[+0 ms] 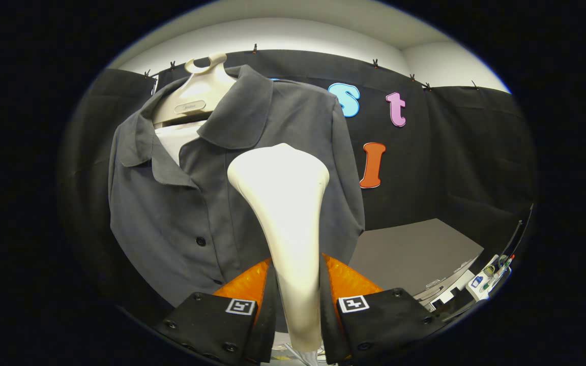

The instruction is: Iron the clothes twice with a garment steamer, once on the left side and once on the right side.

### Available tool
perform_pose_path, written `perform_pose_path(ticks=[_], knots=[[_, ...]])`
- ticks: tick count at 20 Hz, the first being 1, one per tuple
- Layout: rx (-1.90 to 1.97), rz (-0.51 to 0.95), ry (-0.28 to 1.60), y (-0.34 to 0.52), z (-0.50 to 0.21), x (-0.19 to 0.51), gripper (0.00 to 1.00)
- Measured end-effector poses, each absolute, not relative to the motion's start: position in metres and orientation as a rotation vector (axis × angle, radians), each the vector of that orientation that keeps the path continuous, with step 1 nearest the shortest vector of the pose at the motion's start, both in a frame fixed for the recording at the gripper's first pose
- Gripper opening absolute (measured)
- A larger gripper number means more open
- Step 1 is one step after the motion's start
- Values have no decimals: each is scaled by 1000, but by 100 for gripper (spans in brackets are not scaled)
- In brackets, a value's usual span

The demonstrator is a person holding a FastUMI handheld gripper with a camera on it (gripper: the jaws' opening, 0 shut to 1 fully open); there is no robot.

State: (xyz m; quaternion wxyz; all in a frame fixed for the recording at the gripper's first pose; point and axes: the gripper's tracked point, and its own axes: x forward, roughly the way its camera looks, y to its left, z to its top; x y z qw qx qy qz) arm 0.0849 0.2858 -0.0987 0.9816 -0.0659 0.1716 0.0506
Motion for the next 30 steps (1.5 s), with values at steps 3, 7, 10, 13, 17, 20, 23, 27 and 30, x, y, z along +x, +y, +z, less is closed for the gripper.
perform_pose_path(ticks=[3,7,10,13,17,20,23,27,30], knots=[[-135,92,364,287,-108,82,46],[-139,82,402,284,-129,76,46],[-143,73,443,280,-150,70,46],[-147,72,480,280,-170,65,46],[-152,70,528,279,-196,59,46],[-157,68,569,276,-216,54,46],[-162,66,617,273,-243,46,46],[-168,63,676,274,-270,36,46],[-176,64,724,272,-292,27,46]])
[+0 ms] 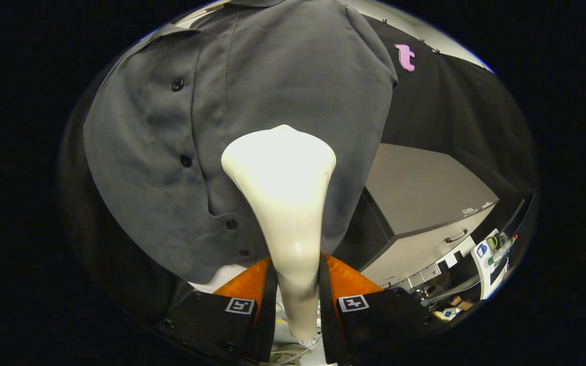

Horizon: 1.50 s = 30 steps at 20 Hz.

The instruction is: Iron the clothes twice with a garment steamer, once on the left side and once on the right side.

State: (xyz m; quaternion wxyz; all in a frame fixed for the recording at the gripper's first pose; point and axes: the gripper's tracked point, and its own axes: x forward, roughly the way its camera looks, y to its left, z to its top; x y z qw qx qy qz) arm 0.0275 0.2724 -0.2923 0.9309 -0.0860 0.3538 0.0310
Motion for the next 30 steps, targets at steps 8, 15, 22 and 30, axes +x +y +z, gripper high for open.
perform_pose_path(ticks=[8,15,22,30], knots=[[-188,56,812,262,-345,16,46],[-194,35,897,248,-396,10,46],[-193,14,970,239,-439,-4,46],[-170,0,1021,233,-475,-28,46]])
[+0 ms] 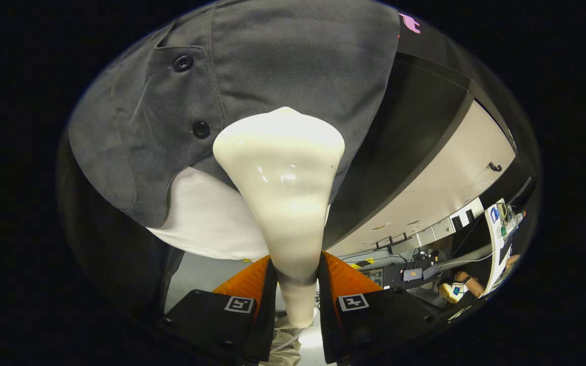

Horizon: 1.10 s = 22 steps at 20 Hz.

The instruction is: Iron the clothes twice with a garment steamer, once on the left side and once on the right side.

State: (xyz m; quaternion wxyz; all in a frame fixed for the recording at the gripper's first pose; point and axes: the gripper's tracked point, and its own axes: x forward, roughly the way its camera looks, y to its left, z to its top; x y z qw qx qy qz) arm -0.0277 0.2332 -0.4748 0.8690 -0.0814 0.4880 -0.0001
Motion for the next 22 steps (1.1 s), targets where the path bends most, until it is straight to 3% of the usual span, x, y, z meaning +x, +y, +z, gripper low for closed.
perform_pose_path(ticks=[10,22], knots=[[-74,-84,881,243,-391,-47,46],[-71,-13,556,313,-215,-27,46]])
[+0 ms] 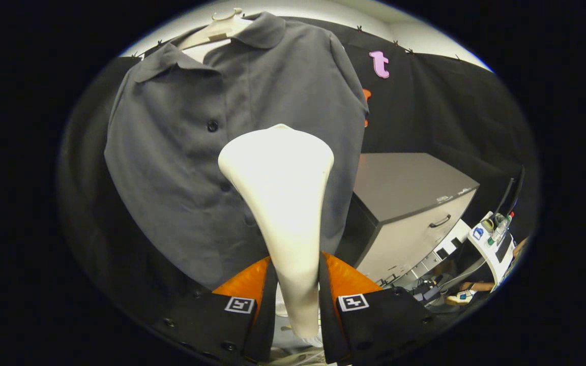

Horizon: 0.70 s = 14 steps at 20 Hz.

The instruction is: Iron the clothes twice with a garment steamer, once on the left side and once on the right side.

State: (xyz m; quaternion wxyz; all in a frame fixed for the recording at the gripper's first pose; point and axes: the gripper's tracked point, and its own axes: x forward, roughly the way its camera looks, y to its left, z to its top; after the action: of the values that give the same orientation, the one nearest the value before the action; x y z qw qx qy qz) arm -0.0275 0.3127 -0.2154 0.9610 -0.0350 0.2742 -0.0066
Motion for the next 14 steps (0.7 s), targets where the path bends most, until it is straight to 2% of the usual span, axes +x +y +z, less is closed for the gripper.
perform_pose_path(ticks=[6,14], knots=[[-76,77,421,379,-149,-28,45],[-124,160,399,451,-136,-18,46]])
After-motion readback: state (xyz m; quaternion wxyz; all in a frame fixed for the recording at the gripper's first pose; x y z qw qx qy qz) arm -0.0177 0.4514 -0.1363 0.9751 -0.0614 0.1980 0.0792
